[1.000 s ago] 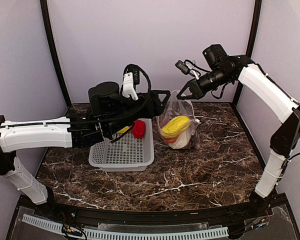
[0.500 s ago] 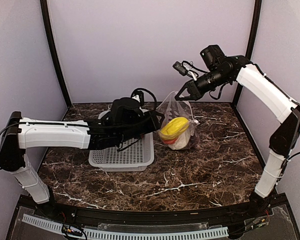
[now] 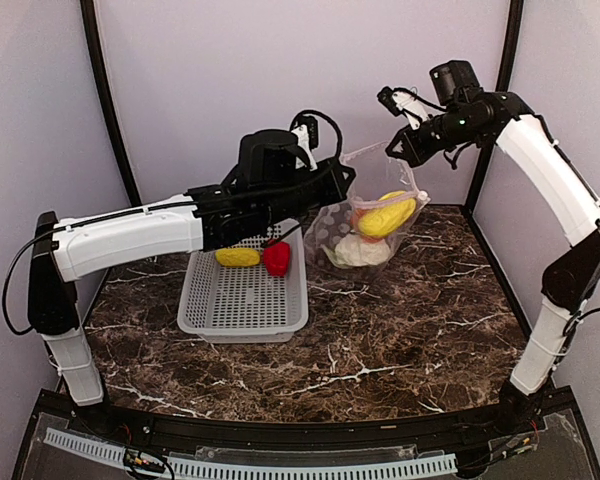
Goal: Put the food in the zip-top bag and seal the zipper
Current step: Adjust the zipper food storage bag at the center of the board.
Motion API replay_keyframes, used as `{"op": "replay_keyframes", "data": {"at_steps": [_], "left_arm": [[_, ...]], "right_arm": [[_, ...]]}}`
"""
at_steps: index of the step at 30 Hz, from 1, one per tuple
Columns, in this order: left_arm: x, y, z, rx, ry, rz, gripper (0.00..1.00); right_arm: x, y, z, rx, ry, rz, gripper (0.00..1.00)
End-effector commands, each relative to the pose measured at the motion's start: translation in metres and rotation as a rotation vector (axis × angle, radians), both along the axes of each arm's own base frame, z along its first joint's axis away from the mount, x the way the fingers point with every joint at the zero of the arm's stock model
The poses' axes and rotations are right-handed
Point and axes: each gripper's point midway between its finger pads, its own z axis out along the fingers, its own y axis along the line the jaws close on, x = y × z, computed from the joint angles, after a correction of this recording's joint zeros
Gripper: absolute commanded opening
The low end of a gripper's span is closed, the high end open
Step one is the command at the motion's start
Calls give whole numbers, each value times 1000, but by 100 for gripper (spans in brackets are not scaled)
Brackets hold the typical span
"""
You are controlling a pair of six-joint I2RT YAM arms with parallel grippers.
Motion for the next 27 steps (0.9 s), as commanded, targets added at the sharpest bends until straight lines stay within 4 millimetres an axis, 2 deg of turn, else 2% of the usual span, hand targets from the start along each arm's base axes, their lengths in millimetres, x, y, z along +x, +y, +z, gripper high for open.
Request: {"op": "replay_keyframes", "data": {"at_steps": [1, 3, 5, 8, 10, 14, 17, 19, 20, 23, 27], "left_arm": [[15, 3, 6, 4, -33, 1, 1], [17, -1, -10, 26, 9, -16, 1], [22, -5, -30, 67, 63, -23, 1], [32, -12, -51, 53, 144, -73, 1], [35, -14, -52, 32, 151, -92, 1], [47, -13, -29, -13, 95, -96, 1], [53, -15, -10, -35, 36, -96, 1], [52, -18, -1, -56, 4, -119, 1], [50, -20, 2, -59, -15, -133, 1], [45, -23, -6, -57, -14, -164, 1], [38, -30, -9, -89, -19, -227, 2]], "right_arm": [[10, -19, -2, -125, -100, -50, 0], [2, -17, -27, -150, -35, -14, 0], [1, -20, -42, -172, -17, -22, 0], [-3, -23, -39, -162, -33, -27, 0], [-8, -19, -27, -122, -45, -8, 0], [-7, -19, -1, -79, -100, -25, 0], [3, -31, 23, -37, -168, -84, 0], [8, -40, 32, -6, -183, -118, 0], [9, -41, 32, 4, -177, -120, 0], [7, -45, 29, 19, -170, -126, 0], [5, -42, 7, 10, -130, -107, 0]]}}
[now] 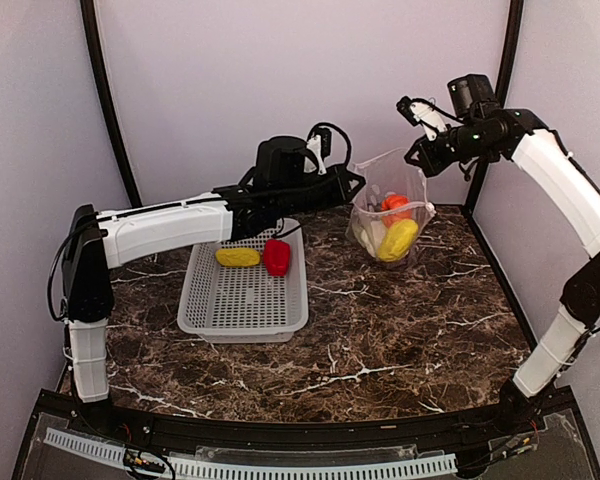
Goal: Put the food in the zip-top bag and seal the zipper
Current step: Adjust the zipper food storage bag at the center of the board, then pick up the fake vegetable from the bin.
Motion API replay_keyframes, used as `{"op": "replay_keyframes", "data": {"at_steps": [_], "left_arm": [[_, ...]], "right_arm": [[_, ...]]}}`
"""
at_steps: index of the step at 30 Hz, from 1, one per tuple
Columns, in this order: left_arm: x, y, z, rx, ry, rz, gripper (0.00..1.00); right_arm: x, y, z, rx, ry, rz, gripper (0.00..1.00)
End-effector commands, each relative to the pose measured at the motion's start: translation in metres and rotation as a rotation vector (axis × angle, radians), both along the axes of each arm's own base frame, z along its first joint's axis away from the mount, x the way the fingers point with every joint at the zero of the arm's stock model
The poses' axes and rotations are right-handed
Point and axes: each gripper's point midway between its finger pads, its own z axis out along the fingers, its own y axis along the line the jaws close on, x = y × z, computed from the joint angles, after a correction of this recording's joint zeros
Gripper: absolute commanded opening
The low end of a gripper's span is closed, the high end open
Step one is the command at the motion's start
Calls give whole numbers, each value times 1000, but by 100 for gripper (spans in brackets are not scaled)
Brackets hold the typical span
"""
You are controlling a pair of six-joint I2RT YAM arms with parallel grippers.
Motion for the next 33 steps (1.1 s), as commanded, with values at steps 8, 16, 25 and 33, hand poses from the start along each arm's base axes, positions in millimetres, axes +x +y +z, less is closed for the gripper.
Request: {"op": "replay_keyframes", "data": {"at_steps": [8, 16, 25, 33], "left_arm": [[-26, -6, 11, 51, -101, -149, 64], [-42, 82, -47, 316, -86, 35, 78], [-63, 150, -119, 529, 11, 141, 82], [-46, 176, -163, 649, 141, 197, 84]], "right_arm": [[32, -19, 0, 89, -20, -97, 0], [71, -59, 31, 108, -102, -208, 0], [51, -45, 40, 213, -73, -132, 0], [-16, 11, -44, 184, 148, 119, 0]]}}
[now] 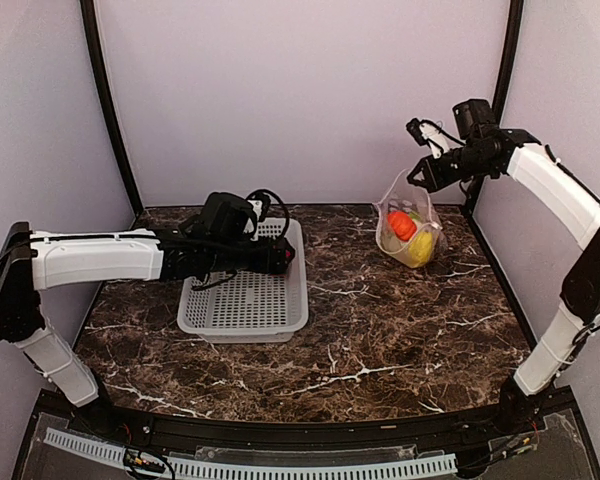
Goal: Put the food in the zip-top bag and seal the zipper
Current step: Pick up the fake vegetable from the bin.
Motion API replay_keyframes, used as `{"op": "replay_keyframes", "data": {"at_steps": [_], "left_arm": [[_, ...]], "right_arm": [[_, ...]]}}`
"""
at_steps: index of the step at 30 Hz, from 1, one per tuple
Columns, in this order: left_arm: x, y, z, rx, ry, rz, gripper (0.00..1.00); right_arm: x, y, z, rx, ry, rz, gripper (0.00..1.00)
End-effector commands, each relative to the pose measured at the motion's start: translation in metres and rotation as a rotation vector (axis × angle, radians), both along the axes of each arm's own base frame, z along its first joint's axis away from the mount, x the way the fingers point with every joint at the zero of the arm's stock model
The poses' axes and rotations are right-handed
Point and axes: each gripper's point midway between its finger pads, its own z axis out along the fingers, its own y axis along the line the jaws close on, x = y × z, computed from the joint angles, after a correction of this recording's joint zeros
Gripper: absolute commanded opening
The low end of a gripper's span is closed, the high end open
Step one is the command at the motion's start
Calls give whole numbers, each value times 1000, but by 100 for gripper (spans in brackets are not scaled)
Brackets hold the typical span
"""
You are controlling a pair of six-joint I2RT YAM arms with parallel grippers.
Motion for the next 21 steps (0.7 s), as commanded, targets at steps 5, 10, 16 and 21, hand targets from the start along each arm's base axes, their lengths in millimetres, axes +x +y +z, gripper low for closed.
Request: {"op": "replay_keyframes", "data": {"at_steps": [5, 10, 16, 21], "left_arm": [[21, 32, -43, 122, 116, 99, 84], [42, 37, -56, 70, 175, 104, 84], [69, 32, -66, 59, 213, 61, 85], [84, 30, -78, 19, 270, 64, 85]], "right_arm": [[-64, 47, -11, 59, -11, 248, 0], [-81, 57, -34, 125, 6, 325, 0], [-94, 62, -53, 159, 54, 373, 0], [-102, 62, -62, 169, 64, 396, 0]]}}
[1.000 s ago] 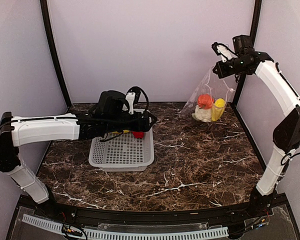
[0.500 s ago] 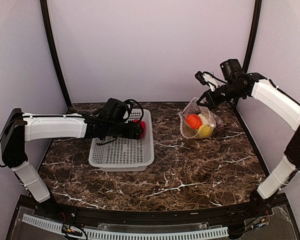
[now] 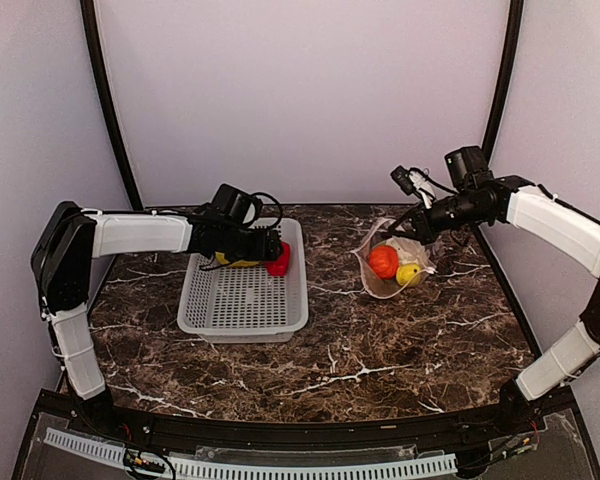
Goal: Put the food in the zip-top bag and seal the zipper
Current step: Pick up the fake vegetable from the bin.
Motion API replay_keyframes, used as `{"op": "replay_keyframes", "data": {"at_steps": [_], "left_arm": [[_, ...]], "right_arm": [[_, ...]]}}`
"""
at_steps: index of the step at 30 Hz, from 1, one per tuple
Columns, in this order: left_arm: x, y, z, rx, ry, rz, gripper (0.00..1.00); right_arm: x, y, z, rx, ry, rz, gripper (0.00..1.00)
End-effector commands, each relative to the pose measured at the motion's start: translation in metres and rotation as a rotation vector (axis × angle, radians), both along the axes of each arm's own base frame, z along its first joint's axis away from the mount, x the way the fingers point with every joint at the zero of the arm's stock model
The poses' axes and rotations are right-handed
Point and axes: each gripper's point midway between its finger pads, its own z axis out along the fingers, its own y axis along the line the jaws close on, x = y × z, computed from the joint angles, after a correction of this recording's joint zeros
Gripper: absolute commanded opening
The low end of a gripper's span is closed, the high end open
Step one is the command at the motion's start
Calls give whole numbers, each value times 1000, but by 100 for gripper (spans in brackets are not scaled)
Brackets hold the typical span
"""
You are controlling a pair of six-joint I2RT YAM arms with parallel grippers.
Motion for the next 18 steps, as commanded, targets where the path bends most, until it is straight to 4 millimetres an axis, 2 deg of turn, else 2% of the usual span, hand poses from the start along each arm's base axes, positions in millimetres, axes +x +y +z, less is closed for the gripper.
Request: {"op": "replay_keyframes", "data": {"at_steps": [1, 6, 8, 18], "left_arm": [[8, 1, -8, -29, 65, -1, 85], [26, -3, -11, -71, 78, 23, 85], [30, -7, -23, -62, 110, 20, 85], [39, -18, -42, -78, 161, 30, 83]], "right_arm": [[-9, 6, 12, 55, -59, 51, 0], [-11, 4, 15, 53, -83, 54, 0], [-13, 4, 16, 57, -85, 58, 0], [-17, 5, 17, 67, -89, 72, 0]]}}
